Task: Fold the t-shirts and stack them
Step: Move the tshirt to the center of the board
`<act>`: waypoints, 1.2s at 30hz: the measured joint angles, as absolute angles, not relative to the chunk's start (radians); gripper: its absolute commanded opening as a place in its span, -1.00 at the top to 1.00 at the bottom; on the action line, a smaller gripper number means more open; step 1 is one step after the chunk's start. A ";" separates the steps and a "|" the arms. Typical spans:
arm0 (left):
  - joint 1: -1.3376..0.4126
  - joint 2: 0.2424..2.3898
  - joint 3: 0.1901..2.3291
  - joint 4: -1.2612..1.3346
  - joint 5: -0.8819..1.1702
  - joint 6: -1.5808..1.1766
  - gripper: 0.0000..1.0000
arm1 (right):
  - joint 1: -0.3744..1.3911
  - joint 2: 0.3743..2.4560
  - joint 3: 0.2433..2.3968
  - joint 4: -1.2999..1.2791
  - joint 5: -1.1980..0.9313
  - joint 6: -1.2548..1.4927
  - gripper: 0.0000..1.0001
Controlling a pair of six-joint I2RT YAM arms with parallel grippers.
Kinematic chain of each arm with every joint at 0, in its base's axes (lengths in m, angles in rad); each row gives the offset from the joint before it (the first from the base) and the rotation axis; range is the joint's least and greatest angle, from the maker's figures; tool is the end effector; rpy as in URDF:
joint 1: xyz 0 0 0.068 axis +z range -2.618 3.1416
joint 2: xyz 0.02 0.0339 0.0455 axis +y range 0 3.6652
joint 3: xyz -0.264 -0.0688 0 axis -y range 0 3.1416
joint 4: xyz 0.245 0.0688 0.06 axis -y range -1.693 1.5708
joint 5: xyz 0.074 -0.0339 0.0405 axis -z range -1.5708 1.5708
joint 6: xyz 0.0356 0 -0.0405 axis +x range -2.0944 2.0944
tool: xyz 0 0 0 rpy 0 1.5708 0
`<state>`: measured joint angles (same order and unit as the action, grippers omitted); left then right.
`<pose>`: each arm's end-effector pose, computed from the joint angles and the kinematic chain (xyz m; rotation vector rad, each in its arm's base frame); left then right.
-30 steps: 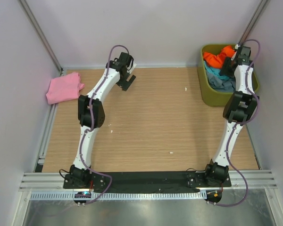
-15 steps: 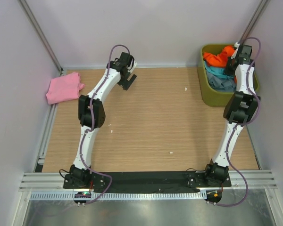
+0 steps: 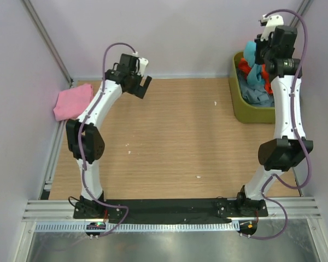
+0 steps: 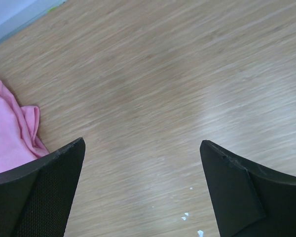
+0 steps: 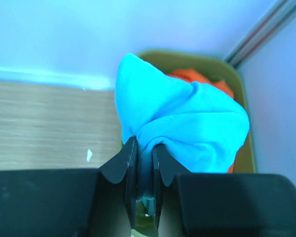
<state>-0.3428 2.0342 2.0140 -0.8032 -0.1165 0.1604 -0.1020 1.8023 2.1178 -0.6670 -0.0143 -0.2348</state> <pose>0.4332 -0.1502 0.3245 0.5414 2.3254 0.0534 0.3957 -0.0400 0.4658 -0.1375 1.9231 -0.2121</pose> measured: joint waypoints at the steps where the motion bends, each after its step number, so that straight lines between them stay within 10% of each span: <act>1: -0.326 2.004 2.005 -0.803 -0.092 0.140 -0.99 | -0.086 1.777 2.124 -0.662 -0.008 -0.236 0.95; 13: -0.405 1.530 1.379 -0.597 -0.161 0.104 -0.99 | 0.432 1.715 2.157 -0.659 0.087 -0.502 0.97; 27: -0.157 1.518 1.508 -0.656 -0.099 -0.091 -0.99 | 0.544 1.637 2.217 -0.459 0.155 -0.552 0.97; 33: -0.006 1.651 1.672 -0.759 0.018 -0.185 -0.99 | 0.548 1.573 2.009 -0.391 0.194 -0.474 -0.28; 36: -0.014 1.695 1.670 -0.801 0.077 -0.201 -0.94 | 0.547 1.474 1.671 -0.385 0.204 -0.402 -0.40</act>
<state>-0.0139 1.6947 1.6699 -0.8005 0.0772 -0.2008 0.5472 1.4742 1.6714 -0.3847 0.2039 -0.4015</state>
